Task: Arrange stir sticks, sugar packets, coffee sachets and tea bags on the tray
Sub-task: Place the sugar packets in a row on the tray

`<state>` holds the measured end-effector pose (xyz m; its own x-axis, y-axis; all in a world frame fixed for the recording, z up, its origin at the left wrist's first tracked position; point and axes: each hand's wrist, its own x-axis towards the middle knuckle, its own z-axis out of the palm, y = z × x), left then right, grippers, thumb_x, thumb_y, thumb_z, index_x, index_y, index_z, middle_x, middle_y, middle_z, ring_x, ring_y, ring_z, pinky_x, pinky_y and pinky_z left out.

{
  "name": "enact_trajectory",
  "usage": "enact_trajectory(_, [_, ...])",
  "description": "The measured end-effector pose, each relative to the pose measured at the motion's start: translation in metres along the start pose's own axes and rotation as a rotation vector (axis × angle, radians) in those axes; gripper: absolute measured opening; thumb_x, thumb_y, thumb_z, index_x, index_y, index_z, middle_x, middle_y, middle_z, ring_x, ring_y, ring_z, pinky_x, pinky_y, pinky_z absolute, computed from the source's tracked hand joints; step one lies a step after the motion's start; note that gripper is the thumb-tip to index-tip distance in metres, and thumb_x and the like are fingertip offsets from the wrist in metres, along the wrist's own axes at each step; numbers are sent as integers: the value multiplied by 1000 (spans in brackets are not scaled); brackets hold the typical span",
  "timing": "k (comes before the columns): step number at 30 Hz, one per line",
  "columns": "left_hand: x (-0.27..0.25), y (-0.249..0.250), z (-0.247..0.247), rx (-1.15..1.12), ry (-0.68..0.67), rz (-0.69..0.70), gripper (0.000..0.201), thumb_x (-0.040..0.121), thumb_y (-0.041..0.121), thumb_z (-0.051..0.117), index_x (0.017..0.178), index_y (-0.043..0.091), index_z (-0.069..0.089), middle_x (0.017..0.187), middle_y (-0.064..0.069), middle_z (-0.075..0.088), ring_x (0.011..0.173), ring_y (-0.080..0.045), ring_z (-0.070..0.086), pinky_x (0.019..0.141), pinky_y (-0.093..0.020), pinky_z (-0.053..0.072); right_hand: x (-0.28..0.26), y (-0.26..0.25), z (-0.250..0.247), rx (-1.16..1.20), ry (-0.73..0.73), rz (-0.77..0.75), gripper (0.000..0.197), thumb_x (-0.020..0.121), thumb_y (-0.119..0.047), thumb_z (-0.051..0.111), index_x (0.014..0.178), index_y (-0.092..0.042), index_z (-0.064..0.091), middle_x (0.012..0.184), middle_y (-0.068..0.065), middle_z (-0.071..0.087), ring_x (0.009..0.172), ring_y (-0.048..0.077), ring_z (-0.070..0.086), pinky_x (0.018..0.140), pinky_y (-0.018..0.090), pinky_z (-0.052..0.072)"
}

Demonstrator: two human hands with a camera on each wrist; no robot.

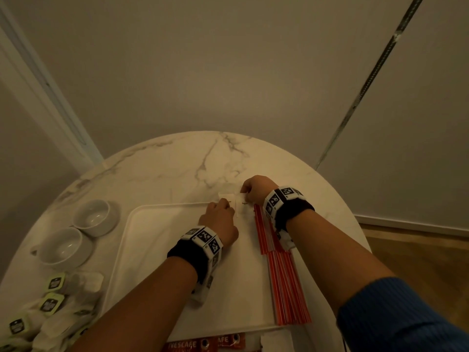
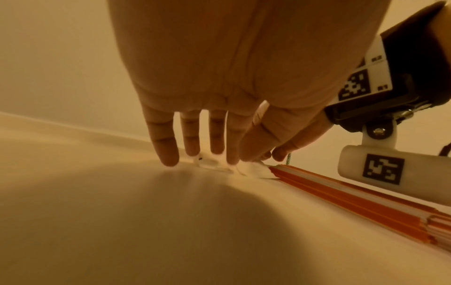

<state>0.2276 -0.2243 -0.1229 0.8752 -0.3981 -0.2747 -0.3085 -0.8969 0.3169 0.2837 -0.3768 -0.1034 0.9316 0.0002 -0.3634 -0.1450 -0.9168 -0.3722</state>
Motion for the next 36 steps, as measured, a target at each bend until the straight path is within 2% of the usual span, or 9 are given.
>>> enact_trajectory(3, [1,-1,-3,-58,63,-34,54,83,17,53,136,22,40,136,0,28,121,-26,33,91,-39,43,0,1,0,-14,4,-3,28,83,1,62,107,-10,70,107,8,69,100,24,63,83,30,50])
enact_trajectory(6, [3,-1,-4,-50,-9,-42,57,85,17,52,140,19,35,141,0,23,124,-27,30,97,-40,42,1,2,-1,-18,10,-3,27,83,2,60,105,-10,70,109,8,68,100,24,62,80,29,48])
enact_trajectory(13, [6,2,-2,-49,-46,-13,52,85,15,51,136,12,42,142,0,26,124,-27,32,106,-38,37,2,4,0,-26,19,-13,27,85,3,57,105,-10,69,111,8,67,103,24,60,82,28,47])
enact_trajectory(23, [7,0,-8,1,-69,4,51,84,19,52,135,17,46,139,3,32,124,-25,31,101,-42,39,3,5,-1,-25,34,-32,28,84,2,57,108,-10,67,112,9,64,104,25,59,83,29,47])
enact_trajectory(29, [6,1,-8,27,-52,-12,52,83,20,52,135,21,43,137,5,31,124,-24,30,97,-44,40,0,8,2,-53,89,-42,34,86,-17,65,119,-17,59,119,8,51,108,26,53,84,27,40])
enact_trajectory(33, [6,2,-9,62,11,8,52,84,18,51,135,22,41,137,5,32,123,-24,31,94,-42,43,-9,5,8,-199,38,-93,66,71,-44,79,126,-21,50,122,5,46,112,25,46,91,35,44])
enact_trajectory(36, [12,-2,-16,71,105,-20,58,86,22,52,140,25,32,140,4,30,122,-25,31,91,-40,43,-11,3,13,-309,32,-115,74,67,-50,80,127,-23,47,124,3,48,116,25,40,93,38,44])
